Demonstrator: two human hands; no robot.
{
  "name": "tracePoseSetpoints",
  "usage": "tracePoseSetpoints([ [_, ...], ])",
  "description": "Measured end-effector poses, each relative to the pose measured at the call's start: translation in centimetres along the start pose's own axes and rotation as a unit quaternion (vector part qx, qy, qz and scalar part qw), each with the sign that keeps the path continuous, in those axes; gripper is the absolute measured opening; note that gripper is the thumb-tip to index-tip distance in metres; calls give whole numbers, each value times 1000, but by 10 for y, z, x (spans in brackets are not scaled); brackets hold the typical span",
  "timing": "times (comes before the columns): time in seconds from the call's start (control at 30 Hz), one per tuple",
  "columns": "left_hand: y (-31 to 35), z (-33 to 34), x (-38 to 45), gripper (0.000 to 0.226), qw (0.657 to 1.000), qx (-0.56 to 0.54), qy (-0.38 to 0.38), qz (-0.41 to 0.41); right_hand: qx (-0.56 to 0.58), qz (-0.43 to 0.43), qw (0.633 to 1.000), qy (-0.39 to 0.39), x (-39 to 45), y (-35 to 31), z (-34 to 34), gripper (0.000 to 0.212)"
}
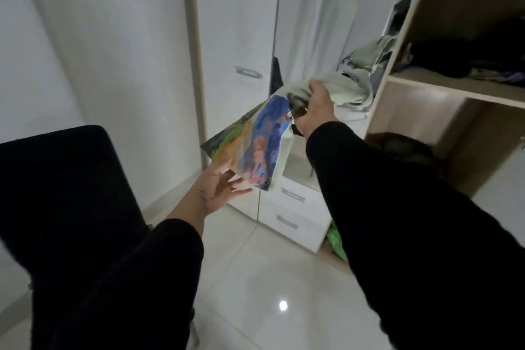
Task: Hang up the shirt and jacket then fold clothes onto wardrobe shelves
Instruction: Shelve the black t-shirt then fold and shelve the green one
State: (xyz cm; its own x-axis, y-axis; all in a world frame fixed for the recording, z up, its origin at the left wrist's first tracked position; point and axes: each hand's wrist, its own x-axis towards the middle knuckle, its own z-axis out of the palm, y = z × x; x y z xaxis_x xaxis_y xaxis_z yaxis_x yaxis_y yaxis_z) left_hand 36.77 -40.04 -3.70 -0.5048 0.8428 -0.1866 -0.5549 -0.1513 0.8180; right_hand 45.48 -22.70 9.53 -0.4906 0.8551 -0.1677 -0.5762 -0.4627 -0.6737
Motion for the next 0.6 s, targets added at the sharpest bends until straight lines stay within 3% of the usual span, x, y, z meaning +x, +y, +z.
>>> tracePoseSetpoints([
  [0.07,-14,34,35,68,1000,6,-25,-8,4,-10,1000,8,18,-36,-33,18],
  [0.13,-28,67,68,48,998,19,-54,-11,2,-23,999,36,35,-68,-68,24],
  [0.2,-45,94,98,33,998,14,-52,-36,-17,-32,996,84,53,-90,-108,16],
  [0.27,-60,119,126,36,997,20,-40,-62,-30,-36,991,124,71,-104,-146,4],
  [0.43,-96,176,190,32,994,34,-58,-88,-36,-42,972,228,109,-135,-223,41],
  [0.53,-112,202,225,29,990,38,-80,-112,-29,-56,962,267,131,-149,-252,46],
  [0.6,-118,215,250,16,985,60,-94,-132,-19,-61,957,282,148,-158,-268,45],
])
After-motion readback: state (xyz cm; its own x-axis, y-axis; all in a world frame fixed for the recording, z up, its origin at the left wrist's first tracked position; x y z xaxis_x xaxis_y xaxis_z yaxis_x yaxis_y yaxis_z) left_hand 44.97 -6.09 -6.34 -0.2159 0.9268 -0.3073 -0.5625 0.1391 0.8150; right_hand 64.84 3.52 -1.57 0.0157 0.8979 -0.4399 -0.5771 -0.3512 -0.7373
